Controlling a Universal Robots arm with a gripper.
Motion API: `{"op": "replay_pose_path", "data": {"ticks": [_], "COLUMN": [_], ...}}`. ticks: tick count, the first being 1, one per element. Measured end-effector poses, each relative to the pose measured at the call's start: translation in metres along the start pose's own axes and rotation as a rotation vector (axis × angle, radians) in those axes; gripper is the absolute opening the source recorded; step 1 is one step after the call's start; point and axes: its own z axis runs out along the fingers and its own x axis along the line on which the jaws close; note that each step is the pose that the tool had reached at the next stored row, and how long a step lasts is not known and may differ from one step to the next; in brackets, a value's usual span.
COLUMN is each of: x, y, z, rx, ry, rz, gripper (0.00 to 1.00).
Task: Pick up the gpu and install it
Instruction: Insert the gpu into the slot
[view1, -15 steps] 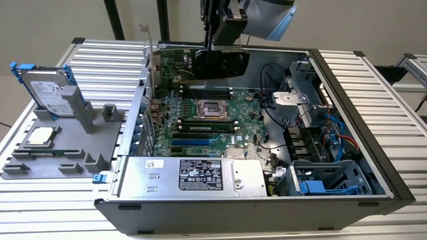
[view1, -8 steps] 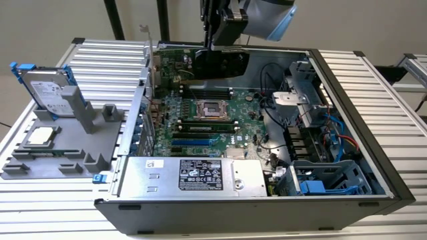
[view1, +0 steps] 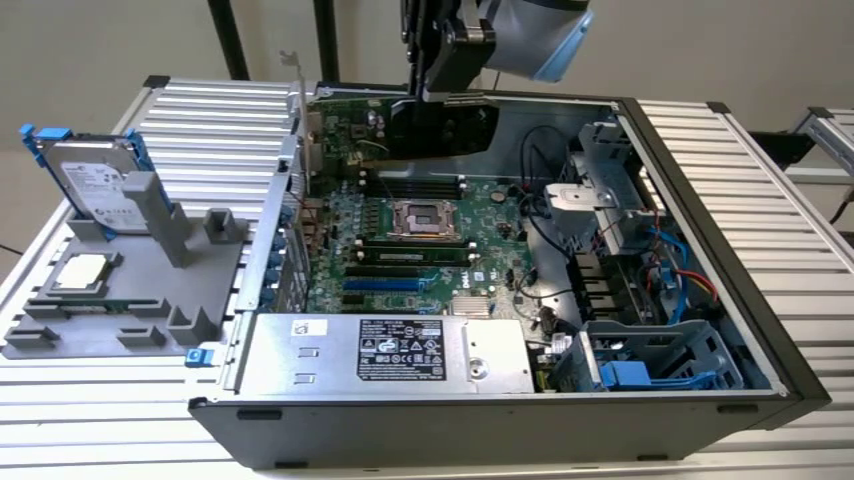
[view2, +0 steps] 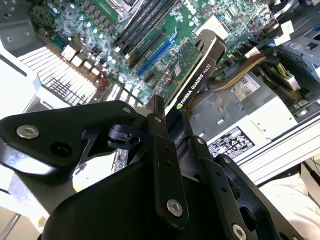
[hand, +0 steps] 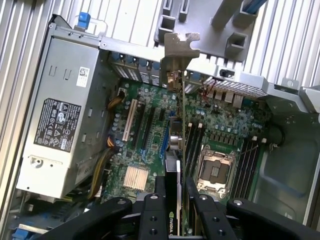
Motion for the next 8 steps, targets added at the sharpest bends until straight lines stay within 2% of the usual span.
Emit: {"op": "replay_pose_path", "data": {"ticks": [8], "x": [0.0], "y": [0.0], "z": [0.0006], "rx": [0.0005], "ry": [-0.0019], "rz": [0.028], "gripper": [0.0]}}
